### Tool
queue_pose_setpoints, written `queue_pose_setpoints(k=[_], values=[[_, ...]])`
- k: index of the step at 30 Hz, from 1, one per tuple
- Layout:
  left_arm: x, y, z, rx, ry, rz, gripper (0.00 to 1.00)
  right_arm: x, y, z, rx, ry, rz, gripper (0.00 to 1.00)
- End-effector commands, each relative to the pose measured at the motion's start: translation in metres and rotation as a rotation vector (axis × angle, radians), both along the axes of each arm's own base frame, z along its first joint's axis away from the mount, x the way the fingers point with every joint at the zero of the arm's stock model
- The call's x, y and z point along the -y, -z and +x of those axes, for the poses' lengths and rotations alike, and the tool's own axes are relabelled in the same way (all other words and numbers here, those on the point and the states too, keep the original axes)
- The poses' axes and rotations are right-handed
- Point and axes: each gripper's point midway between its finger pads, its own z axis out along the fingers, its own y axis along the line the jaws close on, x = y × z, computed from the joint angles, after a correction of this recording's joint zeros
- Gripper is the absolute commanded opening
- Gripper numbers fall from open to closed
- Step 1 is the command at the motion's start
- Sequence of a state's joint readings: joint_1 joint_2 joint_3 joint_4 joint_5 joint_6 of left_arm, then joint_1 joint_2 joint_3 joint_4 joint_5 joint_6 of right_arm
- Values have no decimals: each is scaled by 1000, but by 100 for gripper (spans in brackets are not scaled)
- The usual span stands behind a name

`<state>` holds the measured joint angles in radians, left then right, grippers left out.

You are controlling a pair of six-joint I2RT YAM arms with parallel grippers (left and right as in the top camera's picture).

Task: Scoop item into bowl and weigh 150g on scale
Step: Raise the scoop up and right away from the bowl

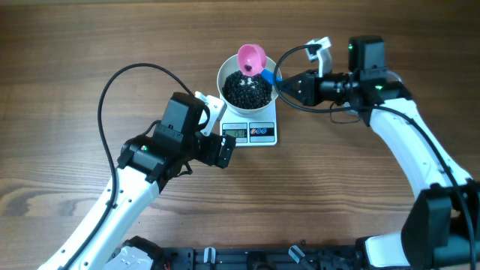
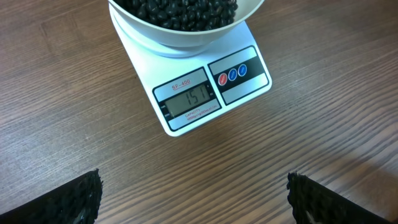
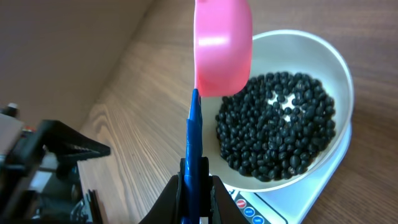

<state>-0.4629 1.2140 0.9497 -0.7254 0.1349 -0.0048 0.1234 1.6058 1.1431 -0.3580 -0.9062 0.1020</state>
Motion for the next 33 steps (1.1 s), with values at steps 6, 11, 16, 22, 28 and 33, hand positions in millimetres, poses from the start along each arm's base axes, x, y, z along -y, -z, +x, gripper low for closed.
queue_pose_setpoints(k=[6, 11, 16, 22, 28, 33], values=[[2, -6, 4, 16, -1, -5, 100, 32, -35, 6, 57, 78, 46, 4], [2, -6, 4, 16, -1, -5, 100, 32, -35, 6, 58, 77, 46, 4], [2, -6, 4, 16, -1, -5, 100, 32, -35, 6, 58, 77, 45, 4], [2, -6, 4, 16, -1, -5, 100, 32, -35, 6, 58, 78, 44, 4], [2, -6, 4, 16, -1, -5, 100, 32, -34, 6, 58, 80, 43, 4], [3, -6, 4, 16, 0, -5, 100, 32, -34, 6, 59, 80, 42, 4]])
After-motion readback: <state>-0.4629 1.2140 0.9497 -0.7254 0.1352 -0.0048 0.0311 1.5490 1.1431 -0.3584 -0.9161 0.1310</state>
